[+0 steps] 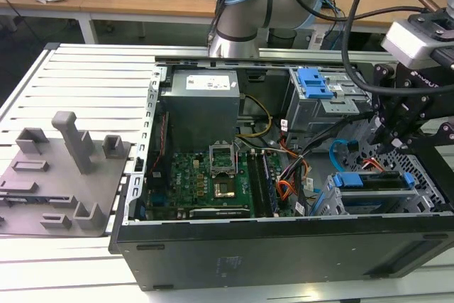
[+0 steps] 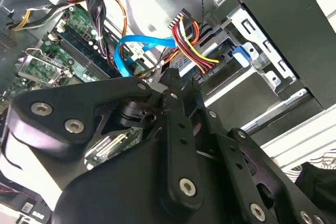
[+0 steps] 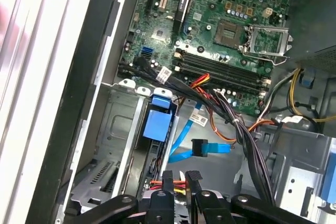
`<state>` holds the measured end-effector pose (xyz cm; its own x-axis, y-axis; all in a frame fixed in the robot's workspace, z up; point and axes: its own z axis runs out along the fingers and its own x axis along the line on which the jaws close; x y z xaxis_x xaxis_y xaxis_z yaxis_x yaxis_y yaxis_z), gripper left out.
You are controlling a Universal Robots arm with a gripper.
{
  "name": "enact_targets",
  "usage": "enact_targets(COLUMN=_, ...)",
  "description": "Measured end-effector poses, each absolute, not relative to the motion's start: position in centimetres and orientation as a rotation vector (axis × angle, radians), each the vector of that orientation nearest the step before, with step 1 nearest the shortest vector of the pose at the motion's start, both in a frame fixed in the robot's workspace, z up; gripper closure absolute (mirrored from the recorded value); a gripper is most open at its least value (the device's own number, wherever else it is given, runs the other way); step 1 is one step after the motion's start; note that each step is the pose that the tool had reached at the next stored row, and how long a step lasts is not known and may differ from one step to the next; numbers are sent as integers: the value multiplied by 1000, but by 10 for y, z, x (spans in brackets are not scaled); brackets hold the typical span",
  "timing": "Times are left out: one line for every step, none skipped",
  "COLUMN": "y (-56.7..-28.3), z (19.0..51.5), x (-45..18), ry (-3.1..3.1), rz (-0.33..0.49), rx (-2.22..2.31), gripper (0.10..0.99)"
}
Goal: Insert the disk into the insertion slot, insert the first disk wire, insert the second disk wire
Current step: 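Insert the second disk wire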
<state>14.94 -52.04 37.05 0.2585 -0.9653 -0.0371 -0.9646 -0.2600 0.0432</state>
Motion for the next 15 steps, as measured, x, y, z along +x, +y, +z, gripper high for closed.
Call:
enact_targets(y=-519, z=370, x=149, ry=-1904, rz=-87, rx=2483, gripper=847)
enact_targets(y=-518, z=370, x=148, ry=-1904, rz=-87, rx=2483, gripper=847)
enact_targets(y=-517, z=370, x=146, ry=-1904, rz=-87, rx=2483, gripper=847)
enact_targets(y=-516, z=370, x=145, ry=-1904, rz=-87, rx=2482, gripper=847)
enact_targets(y=-513, z=370, x=142, ry=-1903, rz=-85, rx=2481, gripper=847)
enact_targets(y=-512, z=370, x=140, ry=-1903, rz=-84, rx=2481, gripper=847)
enact_targets(y=-509, z=370, x=138, ry=-1903, rz=-83, rx=2481, gripper=847)
enact_targets(y=-507, z=370, x=136, ry=-1903, rz=-83, rx=2481, gripper=847)
enact_targets(y=-506, z=369, x=134, ry=-1903, rz=-83, rx=2481, gripper=847)
enact_targets(y=-505, z=368, x=130, ry=-1902, rz=-83, rx=2480, gripper=847)
enact_targets(y=-504, z=368, x=128, ry=-1902, rz=-81, rx=2480, gripper=847)
enact_targets(y=-504, z=367, x=127, ry=-1901, rz=-80, rx=2479, gripper=847)
enact_targets(y=-504, z=366, x=123, ry=-1898, rz=-73, rx=2474, gripper=847)
enact_targets(y=-504, z=365, x=121, ry=-1895, rz=-65, rx=2470, gripper=847)
enact_targets(y=-504, z=365, x=120, ry=-1893, rz=-60, rx=2466, gripper=847)
